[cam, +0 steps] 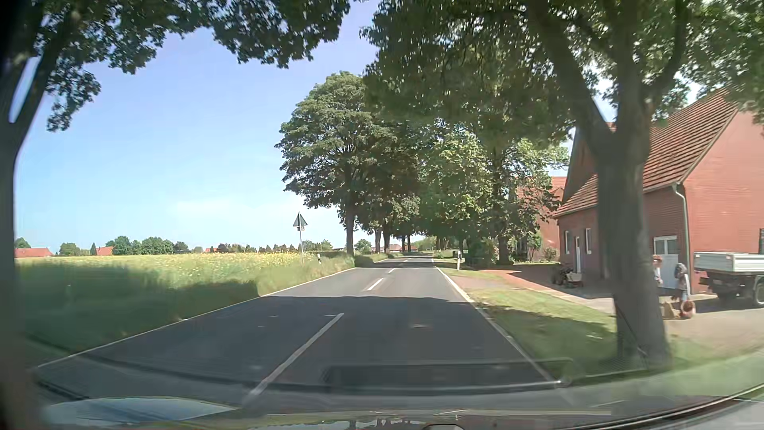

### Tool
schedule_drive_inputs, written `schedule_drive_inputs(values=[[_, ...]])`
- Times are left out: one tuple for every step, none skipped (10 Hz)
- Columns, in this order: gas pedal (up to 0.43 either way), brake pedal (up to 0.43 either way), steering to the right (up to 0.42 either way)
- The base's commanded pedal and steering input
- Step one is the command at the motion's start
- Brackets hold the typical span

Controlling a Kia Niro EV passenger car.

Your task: Follow the waypoints while adhering to traffic rules and regulations

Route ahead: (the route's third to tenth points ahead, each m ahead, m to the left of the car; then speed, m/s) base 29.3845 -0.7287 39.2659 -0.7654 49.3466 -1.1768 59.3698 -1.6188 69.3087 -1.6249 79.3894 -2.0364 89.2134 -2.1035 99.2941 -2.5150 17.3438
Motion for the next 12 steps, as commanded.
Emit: schedule_drive_inputs(values=[[0.177,0.000,0.002],[0.177,0.000,0.002],[0.177,0.000,0.002],[0.177,0.000,0.002],[0.189,0.000,0.002],[0.189,0.000,0.002],[0.189,0.000,0.002],[0.189,0.000,0.002],[0.189,0.000,0.002],[0.189,0.000,0.002],[0.189,0.000,0.002],[0.189,0.000,0.003]])
